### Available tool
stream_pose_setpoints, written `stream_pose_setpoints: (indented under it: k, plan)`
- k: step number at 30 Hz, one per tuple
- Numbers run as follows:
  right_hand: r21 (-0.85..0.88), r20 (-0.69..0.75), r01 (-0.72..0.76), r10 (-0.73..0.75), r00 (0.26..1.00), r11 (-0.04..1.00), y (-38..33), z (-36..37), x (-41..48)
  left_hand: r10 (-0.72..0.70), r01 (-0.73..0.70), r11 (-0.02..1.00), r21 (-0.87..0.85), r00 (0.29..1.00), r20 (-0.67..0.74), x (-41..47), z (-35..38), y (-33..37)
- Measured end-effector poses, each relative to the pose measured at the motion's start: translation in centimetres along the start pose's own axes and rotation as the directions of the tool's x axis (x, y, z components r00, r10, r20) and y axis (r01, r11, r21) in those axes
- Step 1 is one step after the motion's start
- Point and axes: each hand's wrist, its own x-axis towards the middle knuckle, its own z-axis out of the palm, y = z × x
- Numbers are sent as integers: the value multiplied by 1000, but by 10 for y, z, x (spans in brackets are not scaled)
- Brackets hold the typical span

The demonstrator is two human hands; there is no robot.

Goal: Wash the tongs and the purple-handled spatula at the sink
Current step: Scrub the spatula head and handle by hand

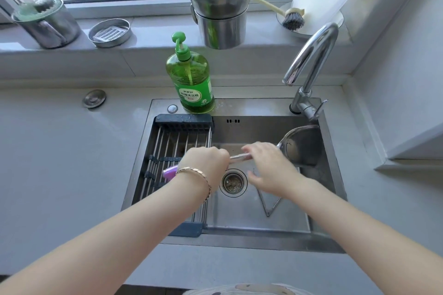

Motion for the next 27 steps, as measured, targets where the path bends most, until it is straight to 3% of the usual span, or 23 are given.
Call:
stream_pose_setpoints:
  k: [1,3,5,7,9,11,14,16,18,20,22,23,25,27]
  plan:
    - [-37,29,-52,53,998,998,5,-1,-1,30,-27,997,70,998,-46,-3,0,0]
    - [58,36,-35,33,999,998,-9,1,-4,100,-63,980,190,977,-190,-8,1,0]
    - [155,31,59,-65,997,986,-30,7,-12,109,-67,975,210,975,-196,-9,6,-1]
    - [91,-11,66,-66,998,994,-26,12,-16,114,-72,981,178,964,-242,-6,13,-1]
    - [-1,-73,-70,69,995,998,-10,18,-21,95,-74,988,136,983,-157,-9,2,1]
    - [-55,-54,-127,124,991,990,-12,25,-25,93,-66,985,156,982,-167,-5,4,-1]
    - [-97,-38,-13,9,999,995,-18,30,-29,-21,21,1000,5,1000,-8,-1,2,-5]
    - [-73,-104,-125,117,988,989,-3,24,-26,-104,115,970,-215,992,66,1,2,-9]
    - [-36,-153,-181,174,973,983,-1,19,-25,-114,219,836,-503,966,231,4,5,-12]
    - [-36,-170,5,-11,985,999,-18,21,-26,-33,347,618,-705,908,418,6,5,-13]
    - [-109,-161,206,-222,962,973,-22,27,-28,78,503,406,-763,813,577,3,-1,-14]
    - [-144,-175,203,-227,958,969,-15,24,-25,129,559,323,-764,774,620,4,-2,-15]
    - [-154,-237,49,-85,968,987,1,16,-18,207,623,212,-753,724,658,4,-5,-19]
    - [-142,-242,21,-56,969,990,0,16,-19,238,646,191,-739,700,673,3,-3,-22]
